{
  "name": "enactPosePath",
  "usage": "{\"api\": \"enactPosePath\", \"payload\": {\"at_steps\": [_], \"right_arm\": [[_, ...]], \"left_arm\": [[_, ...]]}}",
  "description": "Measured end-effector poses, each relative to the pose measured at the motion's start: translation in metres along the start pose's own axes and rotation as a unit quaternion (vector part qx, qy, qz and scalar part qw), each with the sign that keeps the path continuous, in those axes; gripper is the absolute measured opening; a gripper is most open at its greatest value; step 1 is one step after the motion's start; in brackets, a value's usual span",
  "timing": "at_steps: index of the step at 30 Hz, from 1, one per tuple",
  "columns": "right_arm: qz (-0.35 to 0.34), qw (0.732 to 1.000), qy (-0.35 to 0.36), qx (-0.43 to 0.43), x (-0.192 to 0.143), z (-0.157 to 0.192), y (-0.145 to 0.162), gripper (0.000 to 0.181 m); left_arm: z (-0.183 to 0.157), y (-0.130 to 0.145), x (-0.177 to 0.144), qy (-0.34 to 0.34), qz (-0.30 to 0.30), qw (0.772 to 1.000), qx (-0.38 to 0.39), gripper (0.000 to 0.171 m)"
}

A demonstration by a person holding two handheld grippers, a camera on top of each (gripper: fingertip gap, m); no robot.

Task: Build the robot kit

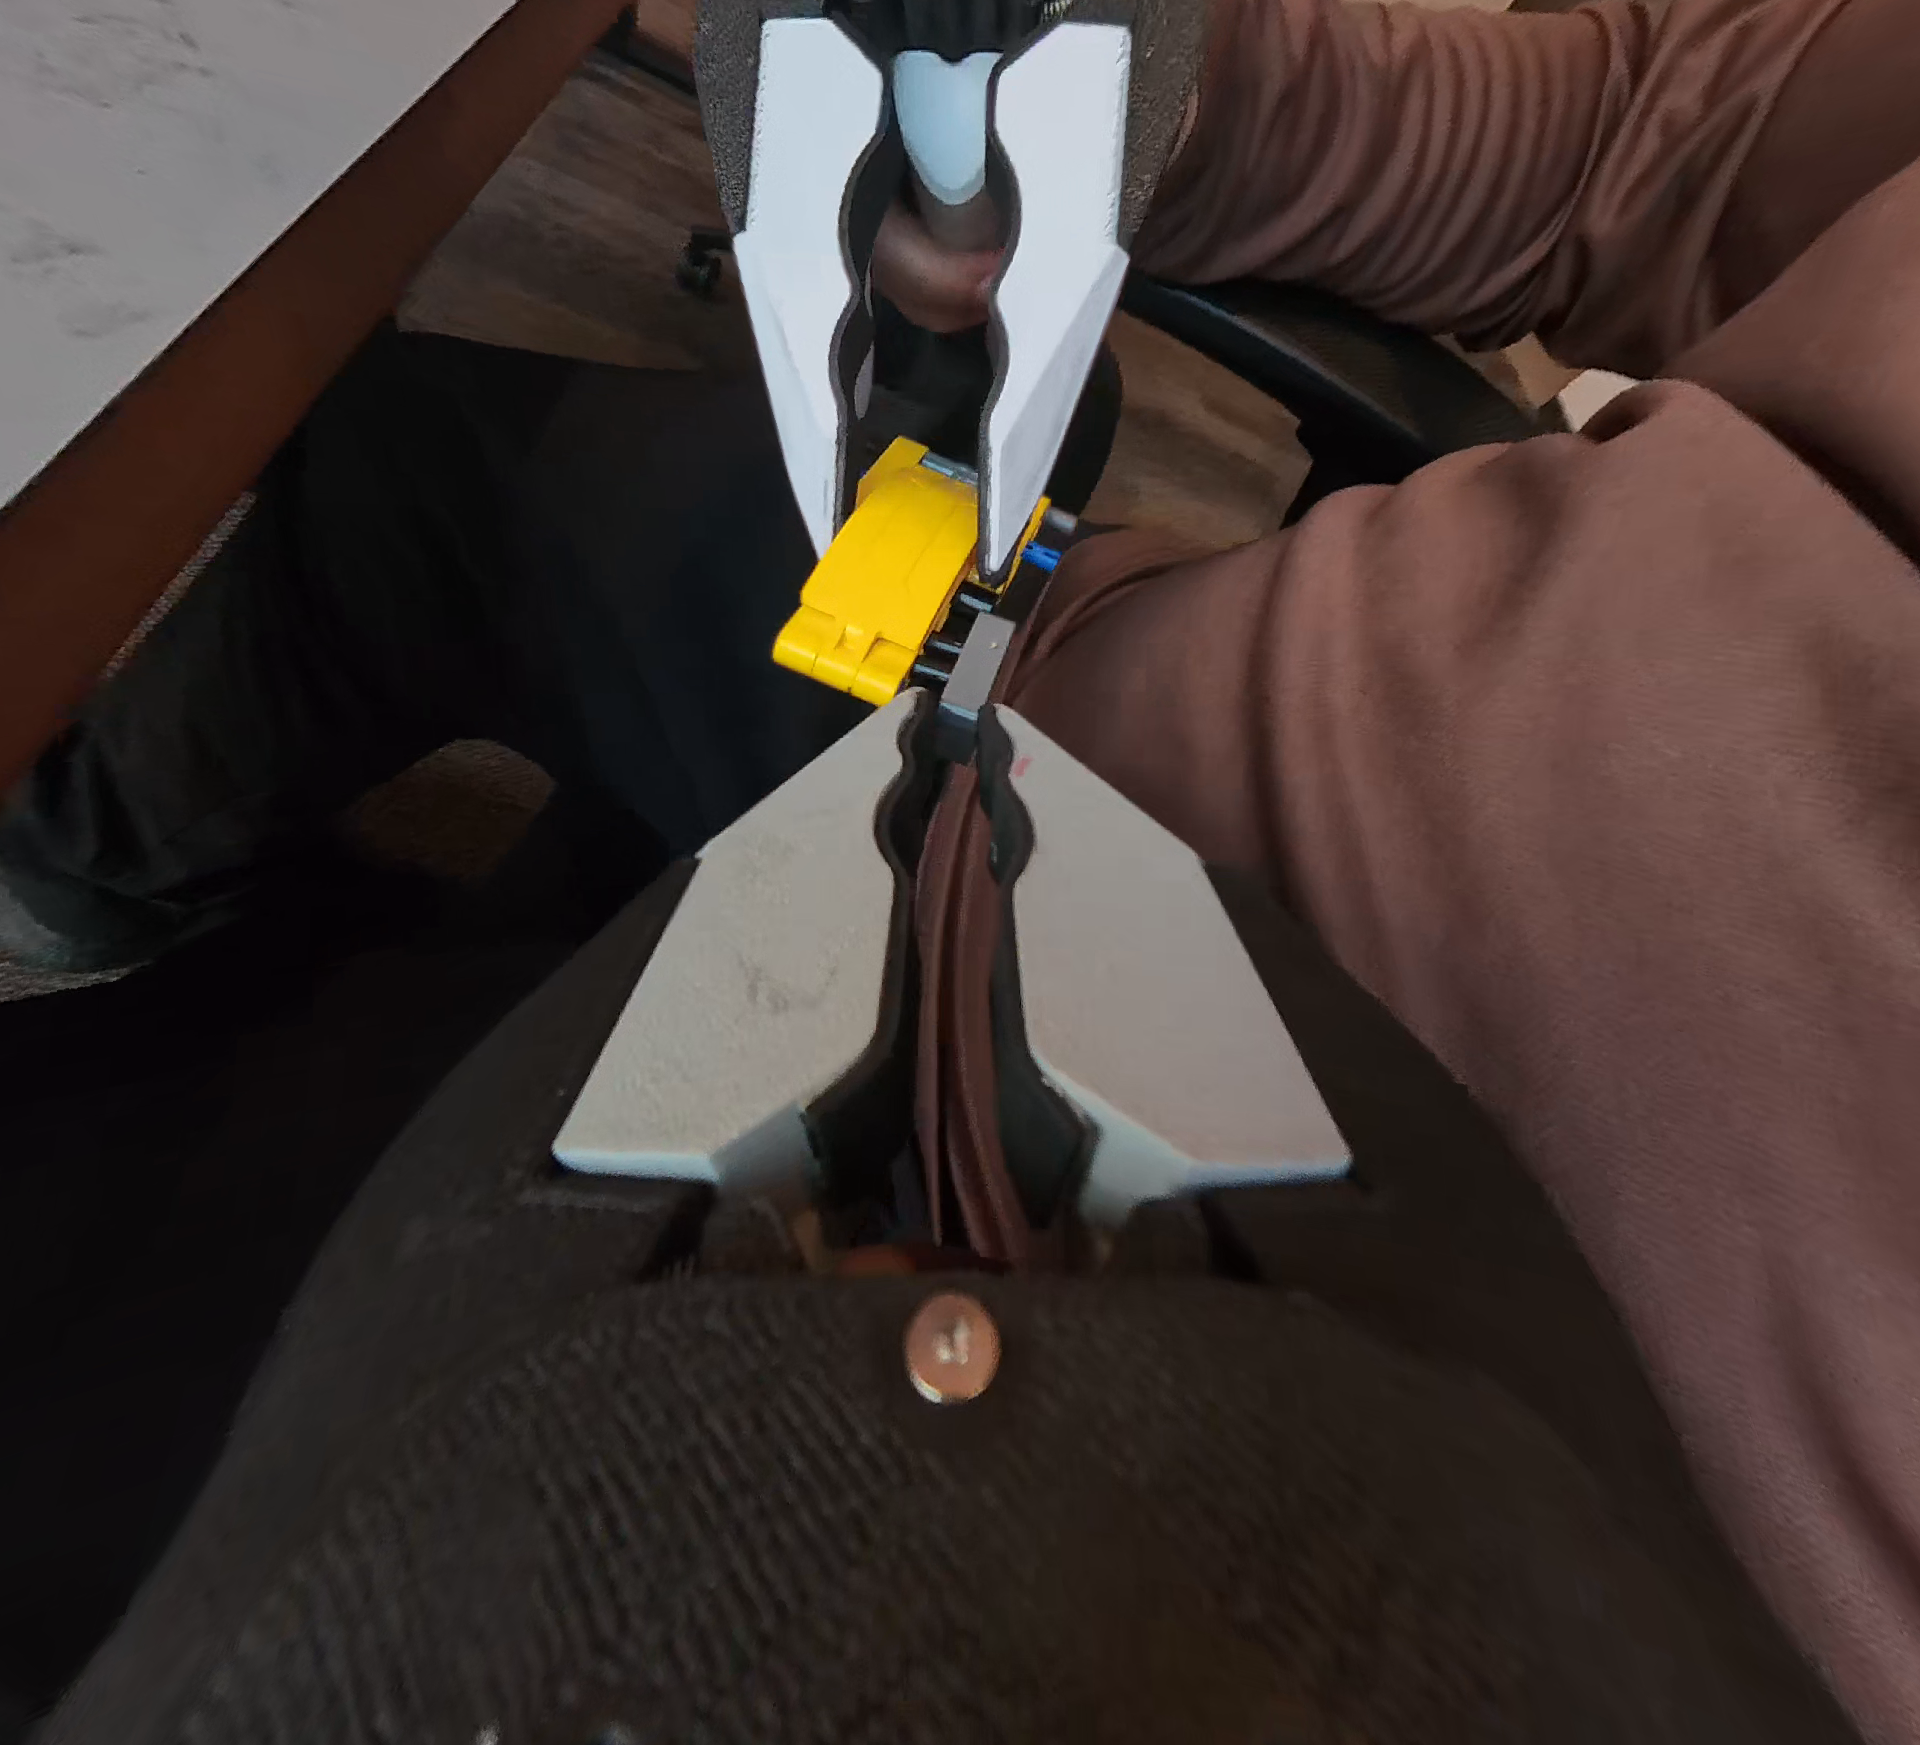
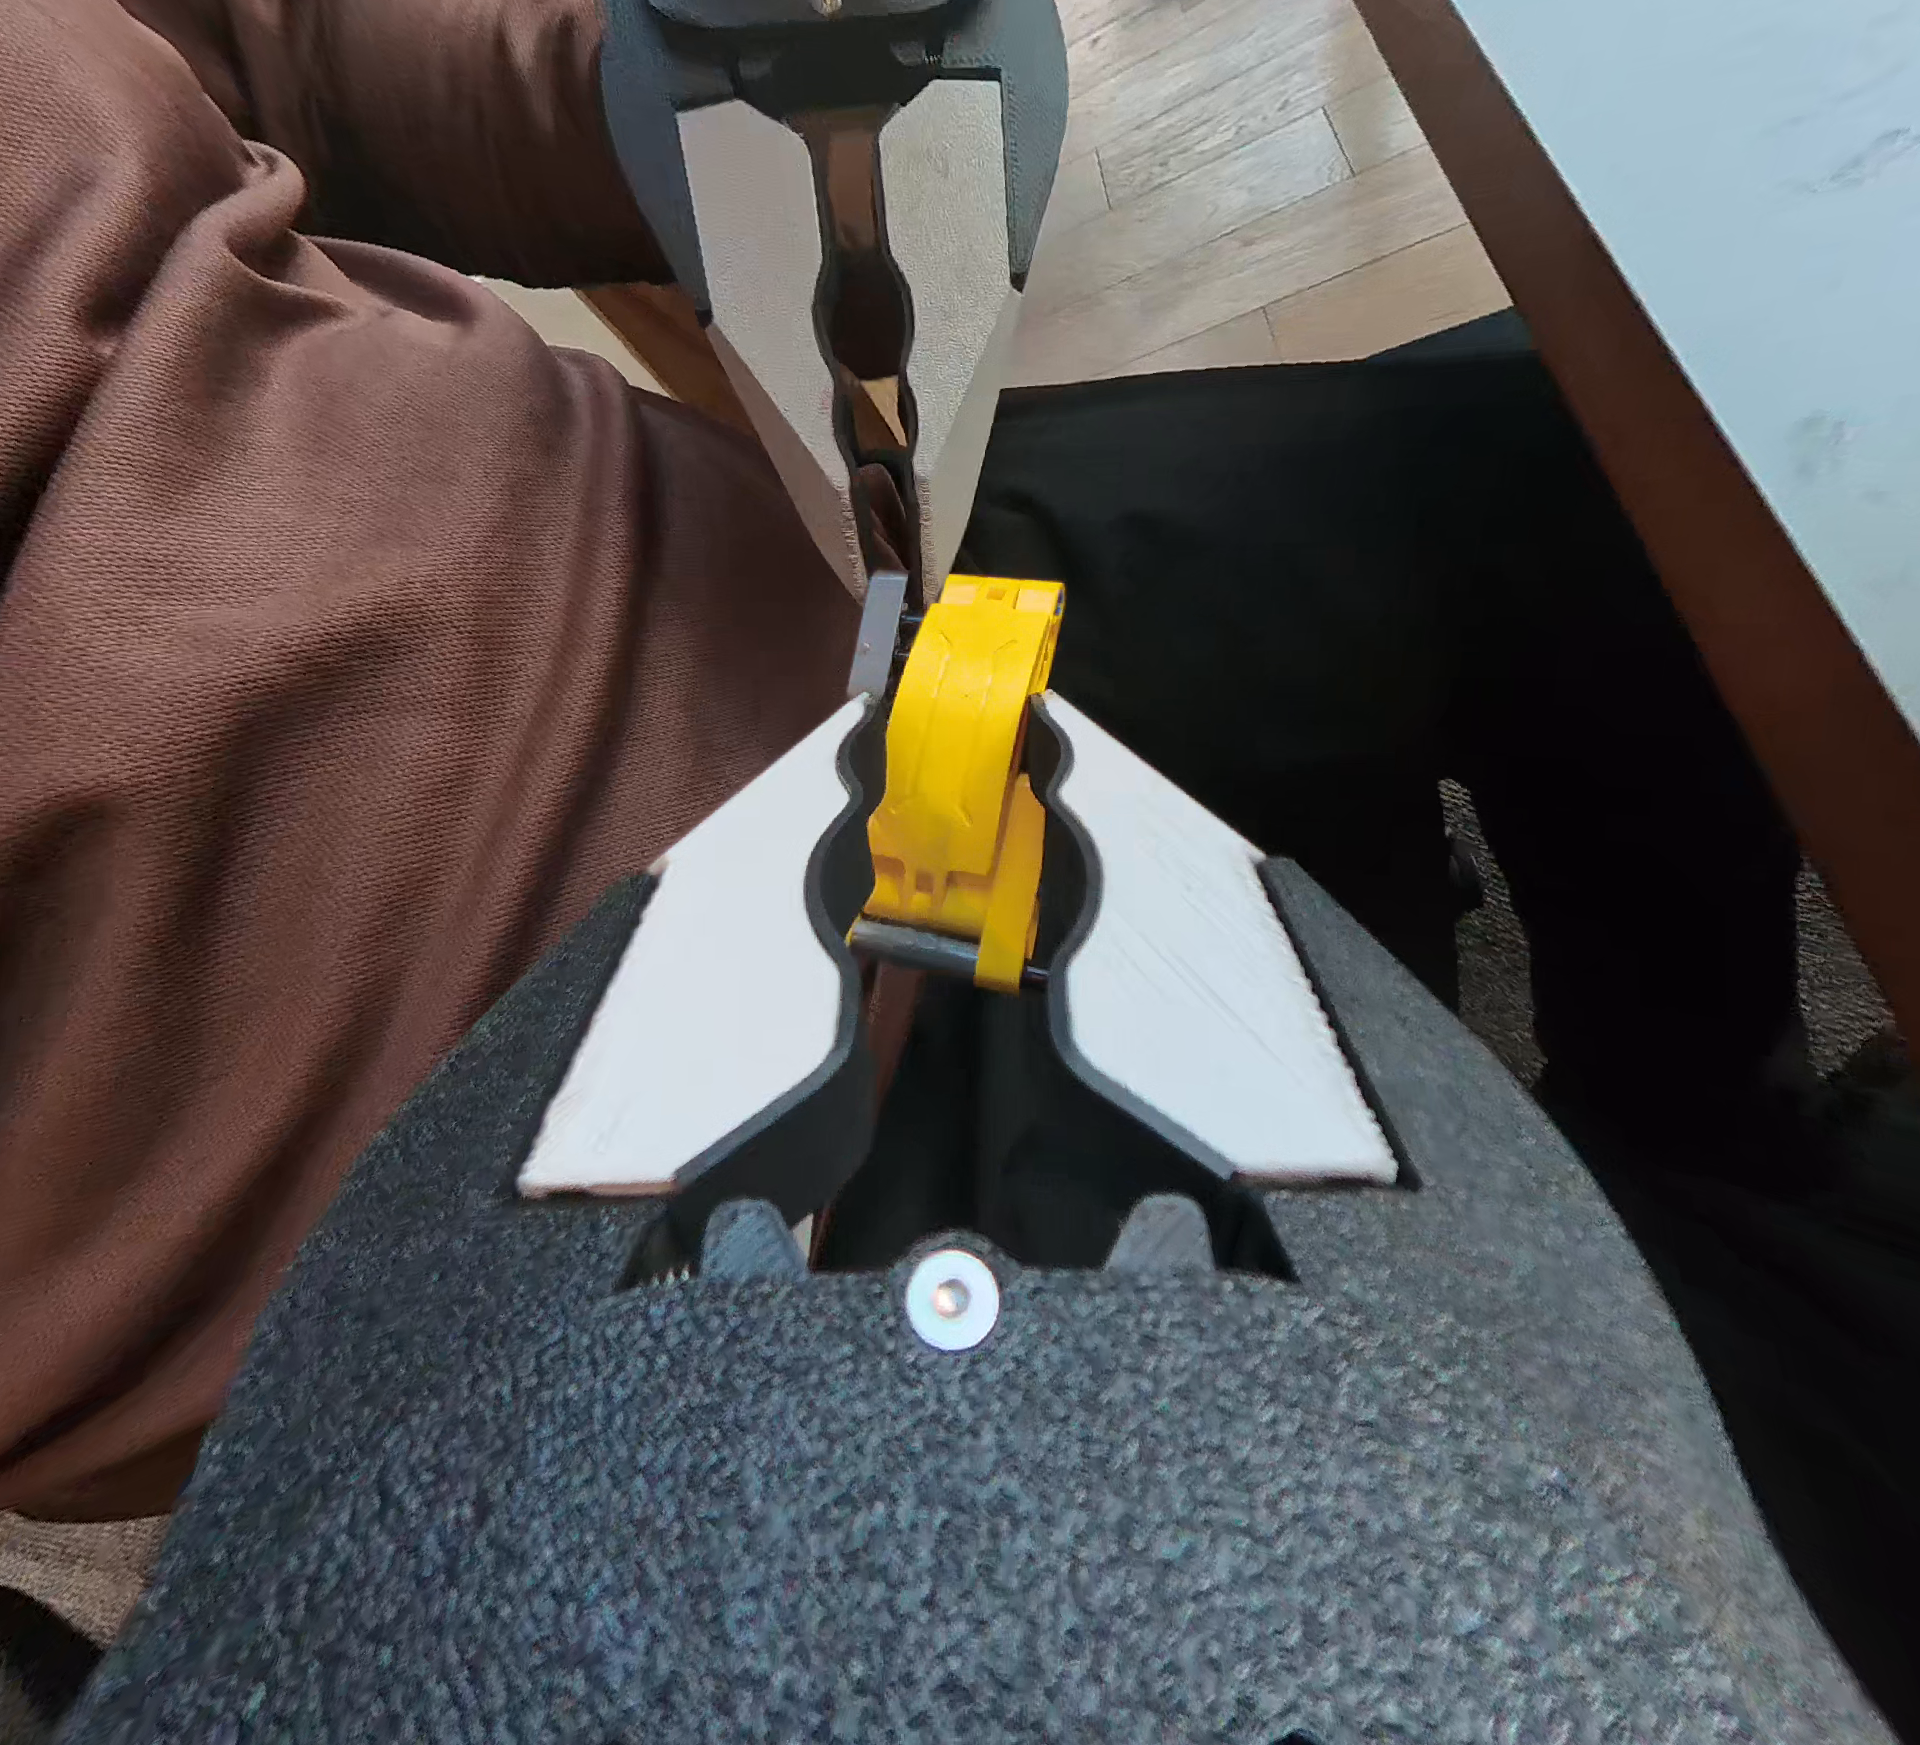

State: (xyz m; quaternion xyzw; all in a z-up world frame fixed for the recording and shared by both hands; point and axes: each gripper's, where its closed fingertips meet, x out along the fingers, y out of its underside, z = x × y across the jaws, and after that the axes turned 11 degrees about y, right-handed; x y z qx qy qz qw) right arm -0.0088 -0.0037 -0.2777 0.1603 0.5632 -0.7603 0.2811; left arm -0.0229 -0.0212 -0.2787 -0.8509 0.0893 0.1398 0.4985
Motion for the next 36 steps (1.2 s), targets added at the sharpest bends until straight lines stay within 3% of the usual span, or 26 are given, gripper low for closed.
{"api": "enactPosePath", "payload": {"at_steps": [6, 12, 17, 29, 30, 32, 34, 35, 36], "right_arm": [[0.011, 1.000, 0.006, -0.013, 0.003, 0.000, 0.004, 0.026], [0.015, 0.999, 0.022, -0.020, 0.005, -0.004, 0.005, 0.026], [-0.006, 1.000, 0.016, -0.005, -0.002, -0.006, -0.001, 0.026], [-0.013, 0.999, 0.031, -0.037, -0.002, -0.007, -0.002, 0.025], [-0.028, 0.998, -0.012, -0.046, -0.005, 0.006, -0.005, 0.000], [-0.084, 0.988, -0.129, -0.010, -0.012, 0.048, -0.027, 0.000], [-0.013, 0.994, 0.041, -0.105, 0.014, 0.010, -0.009, 0.000], [0.002, 0.988, 0.077, -0.133, 0.015, -0.001, -0.004, 0.000], [0.016, 0.991, 0.059, -0.118, 0.014, -0.001, 0.002, 0.000]], "left_arm": [[0.001, 0.006, 0.003, -0.029, 0.044, 0.998, 0.041, 0.005], [0.005, 0.008, 0.003, -0.010, 0.018, 1.000, -0.011, 0.004], [0.005, -0.002, 0.000, 0.000, -0.013, 1.000, -0.022, 0.004], [0.009, -0.001, 0.000, -0.016, -0.011, 1.000, -0.009, 0.005], [0.013, 0.000, -0.001, -0.028, -0.005, 1.000, -0.010, 0.005], [0.042, 0.003, -0.014, -0.107, 0.011, 0.994, 0.012, 0.005], [0.043, -0.013, -0.022, -0.074, -0.037, 0.996, -0.013, 0.005], [0.046, -0.011, -0.025, -0.068, -0.031, 0.997, -0.026, 0.005], [0.049, -0.002, -0.026, -0.073, -0.013, 0.997, -0.031, 0.005]]}}
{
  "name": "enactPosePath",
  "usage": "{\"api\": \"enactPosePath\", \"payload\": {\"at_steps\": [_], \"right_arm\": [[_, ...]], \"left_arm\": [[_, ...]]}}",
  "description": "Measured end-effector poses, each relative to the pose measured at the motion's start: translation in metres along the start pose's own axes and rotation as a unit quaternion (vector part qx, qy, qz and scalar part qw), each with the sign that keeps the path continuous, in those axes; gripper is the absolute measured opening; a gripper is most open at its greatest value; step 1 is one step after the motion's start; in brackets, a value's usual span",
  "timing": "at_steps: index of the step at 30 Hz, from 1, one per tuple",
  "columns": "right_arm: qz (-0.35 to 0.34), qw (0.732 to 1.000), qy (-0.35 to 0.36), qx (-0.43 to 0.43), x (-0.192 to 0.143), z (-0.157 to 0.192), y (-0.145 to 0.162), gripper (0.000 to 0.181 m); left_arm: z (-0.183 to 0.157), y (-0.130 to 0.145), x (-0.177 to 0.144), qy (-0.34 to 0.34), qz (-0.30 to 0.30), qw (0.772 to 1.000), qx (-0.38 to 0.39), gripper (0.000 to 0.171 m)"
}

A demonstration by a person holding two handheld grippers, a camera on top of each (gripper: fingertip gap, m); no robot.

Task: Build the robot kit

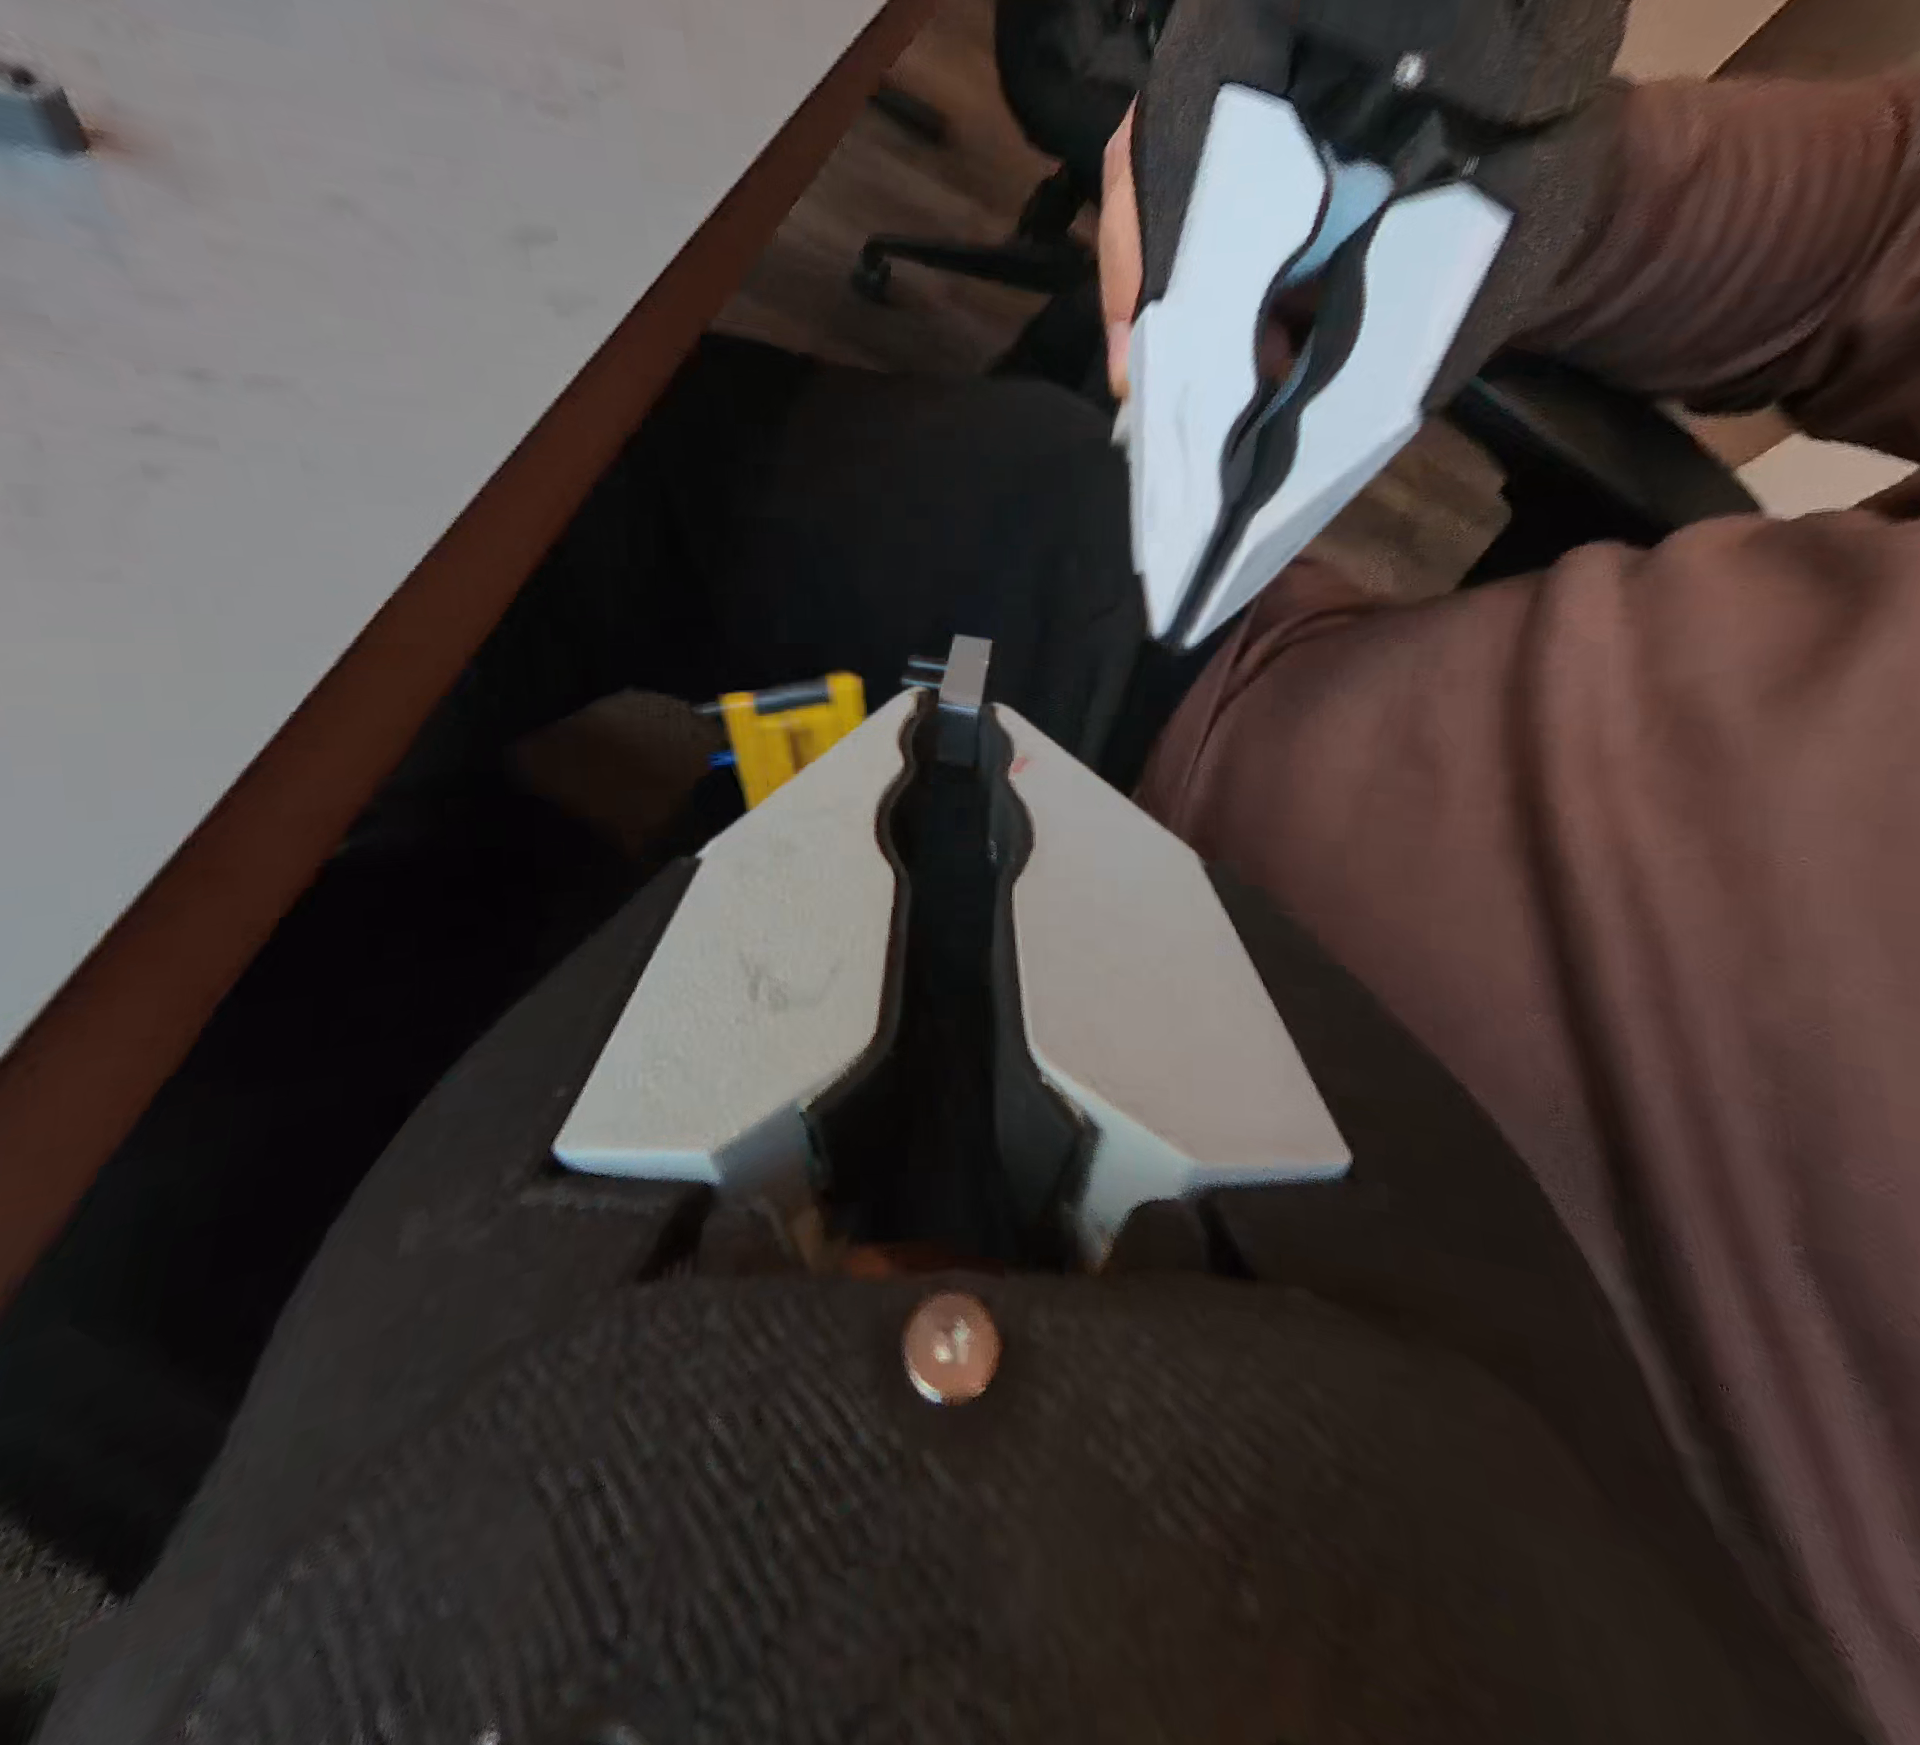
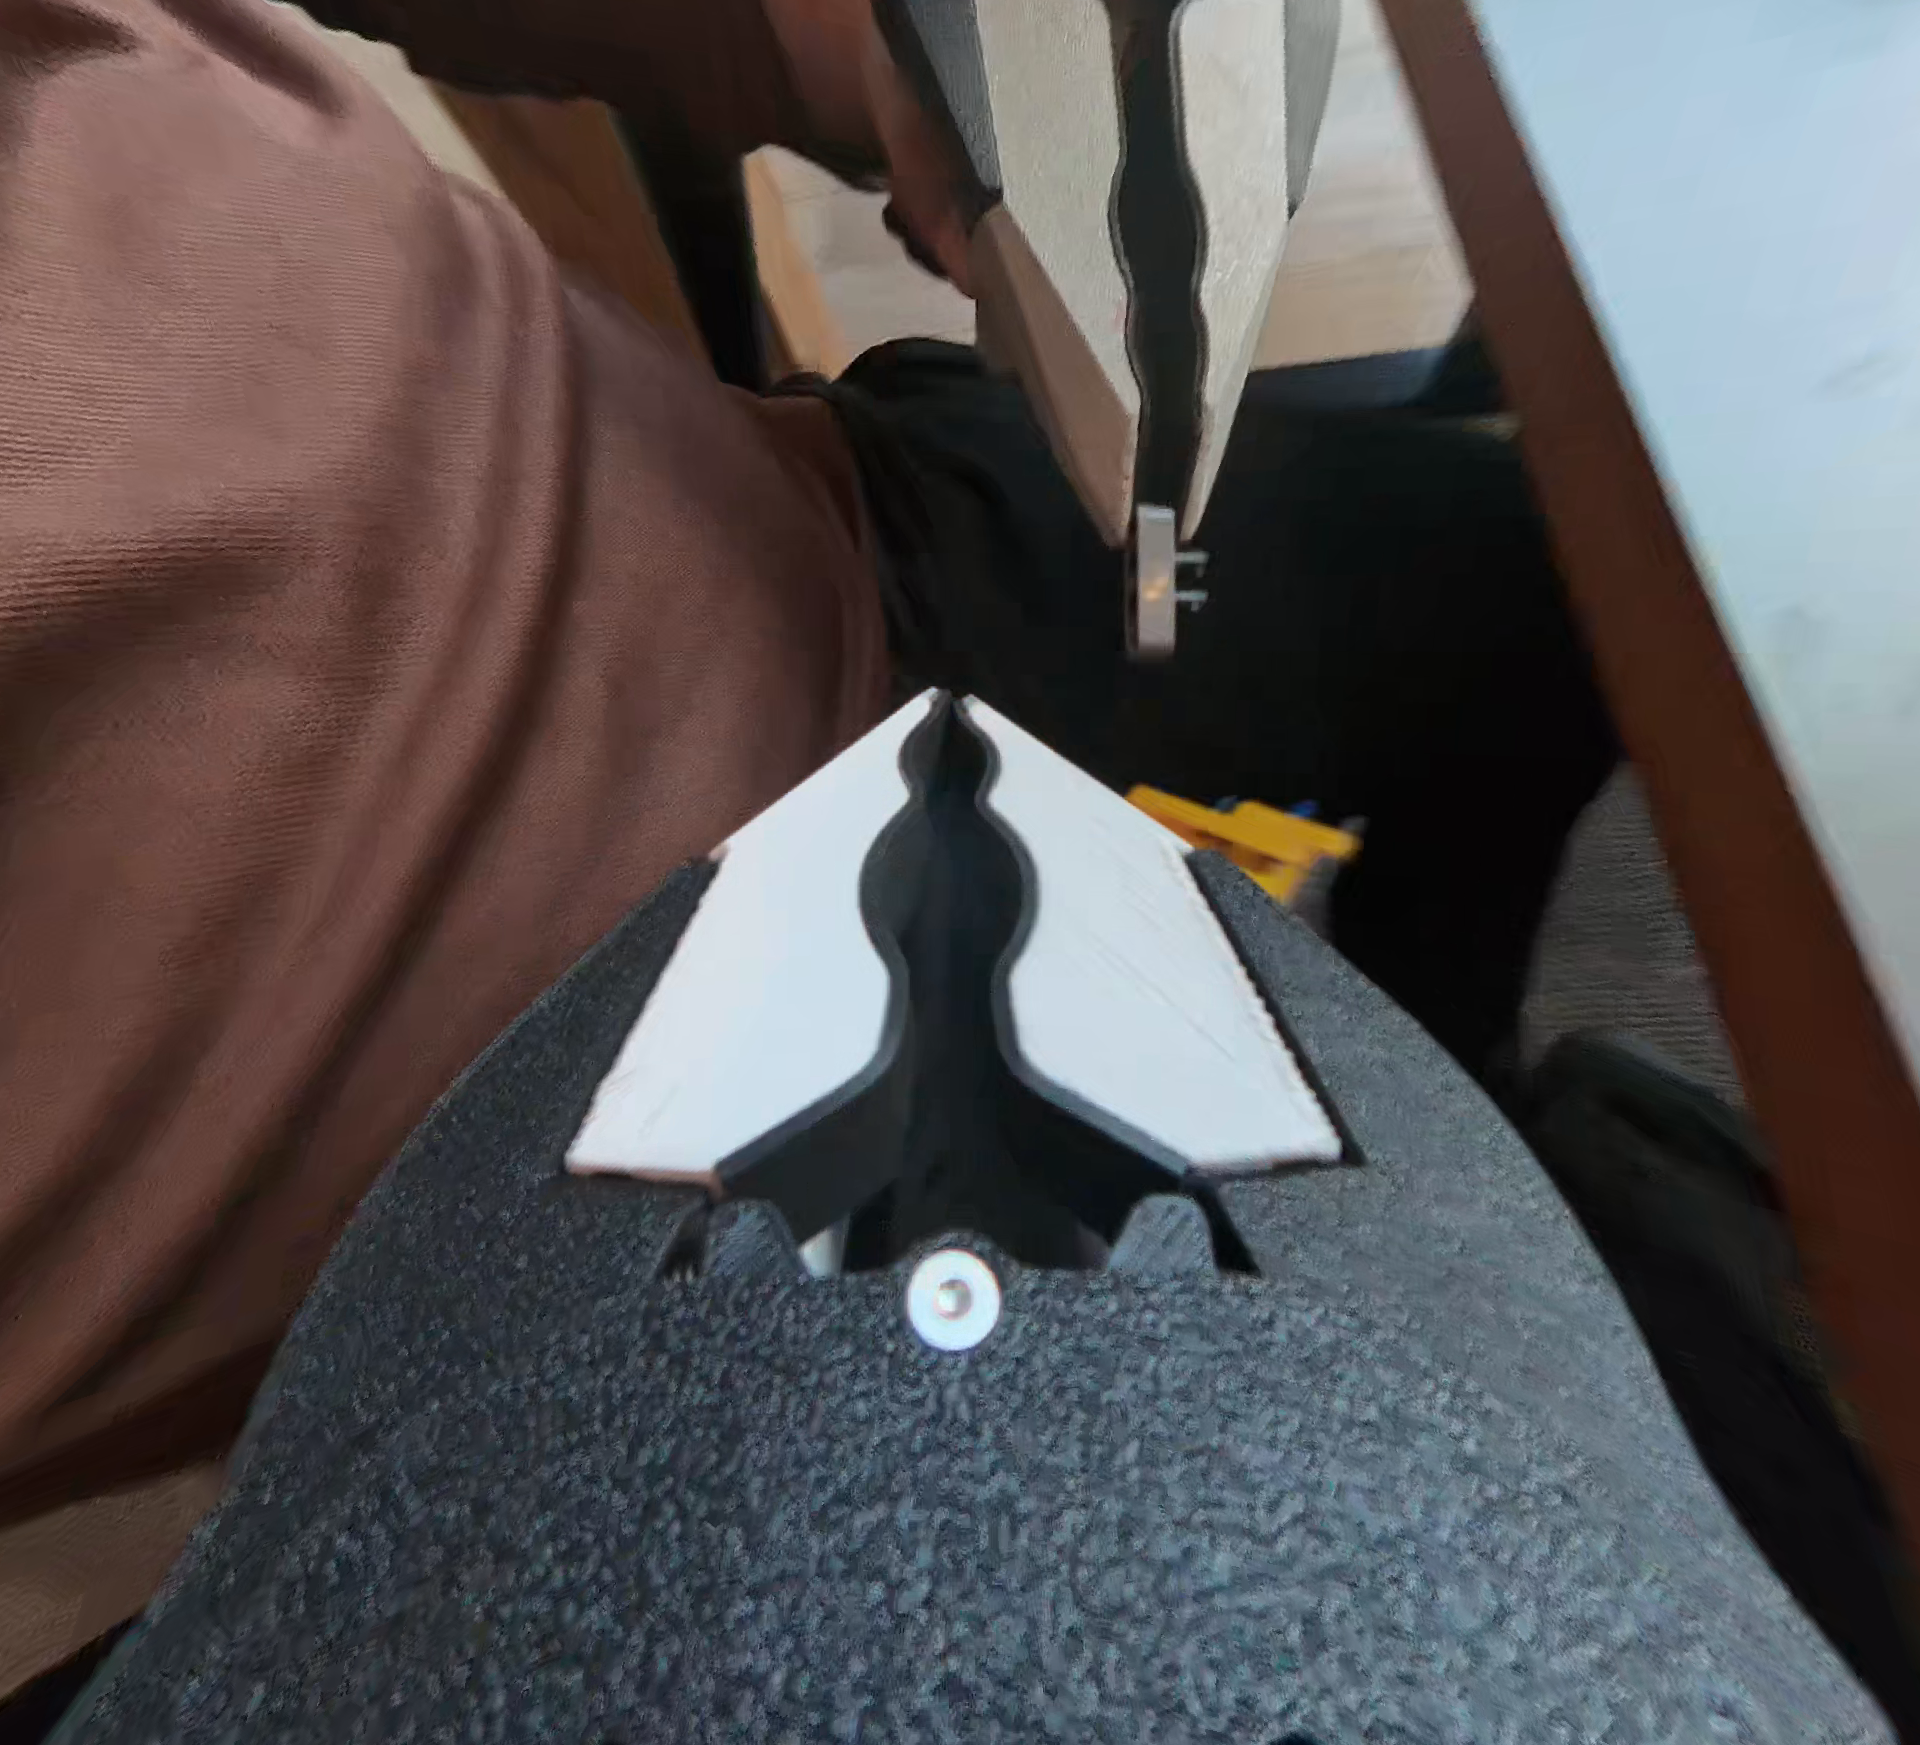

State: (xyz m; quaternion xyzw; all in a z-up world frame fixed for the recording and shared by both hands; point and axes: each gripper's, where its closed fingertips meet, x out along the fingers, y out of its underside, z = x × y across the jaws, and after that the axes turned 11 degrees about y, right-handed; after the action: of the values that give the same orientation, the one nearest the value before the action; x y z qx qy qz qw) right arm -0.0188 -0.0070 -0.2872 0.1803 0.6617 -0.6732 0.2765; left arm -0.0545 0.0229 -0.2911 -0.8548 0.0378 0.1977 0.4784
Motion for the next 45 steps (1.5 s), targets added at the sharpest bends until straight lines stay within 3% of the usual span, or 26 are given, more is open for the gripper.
{"api": "enactPosePath", "payload": {"at_steps": [1, 5, 8, 14, 21, 25, 28, 32, 34, 40, 45], "right_arm": [[0.013, 0.999, -0.021, 0.024, -0.003, 0.000, 0.007, 0.000], [0.046, 0.998, 0.024, 0.047, -0.009, -0.032, 0.035, 0.000], [0.089, 0.994, 0.058, 0.024, -0.006, -0.048, 0.053, 0.004], [0.067, 0.995, 0.065, 0.035, -0.015, -0.049, 0.047, 0.001], [0.004, 0.993, 0.116, 0.004, -0.035, -0.056, 0.023, 0.003], [-0.048, 0.985, 0.160, -0.031, -0.048, -0.063, 0.002, 0.008], [-0.084, 0.974, 0.207, -0.036, -0.059, -0.075, -0.011, 0.011], [-0.144, 0.939, 0.312, 0.006, -0.097, -0.112, -0.029, 0.014], [-0.128, 0.932, 0.338, 0.035, -0.106, -0.131, -0.020, 0.026], [-0.153, 0.929, 0.334, 0.038, -0.106, -0.148, -0.029, 0.027], [-0.152, 0.911, 0.380, 0.044, -0.105, -0.174, -0.033, 0.027]], "left_arm": [[0.001, 0.009, 0.000, 0.000, 0.018, 1.000, -0.010, 0.005], [0.000, 0.068, 0.009, 0.015, 0.154, 0.987, -0.037, 0.005], [0.003, 0.075, 0.014, 0.004, 0.191, 0.982, -0.010, 0.005], [0.004, 0.085, 0.015, -0.001, 0.220, 0.975, -0.003, 0.005], [0.006, 0.088, 0.015, -0.016, 0.232, 0.972, 0.016, 0.005], [0.007, 0.075, 0.017, -0.031, 0.214, 0.974, 0.064, 0.005], [0.011, 0.064, 0.018, -0.047, 0.197, 0.975, 0.089, 0.005], [0.015, 0.053, 0.013, -0.071, 0.169, 0.979, 0.095, 0.005], [0.017, 0.049, 0.010, -0.084, 0.156, 0.980, 0.095, 0.005], [0.018, 0.048, 0.001, -0.129, 0.136, 0.977, 0.100, 0.005], [0.015, 0.047, -0.007, -0.152, 0.121, 0.976, 0.099, 0.005]]}}
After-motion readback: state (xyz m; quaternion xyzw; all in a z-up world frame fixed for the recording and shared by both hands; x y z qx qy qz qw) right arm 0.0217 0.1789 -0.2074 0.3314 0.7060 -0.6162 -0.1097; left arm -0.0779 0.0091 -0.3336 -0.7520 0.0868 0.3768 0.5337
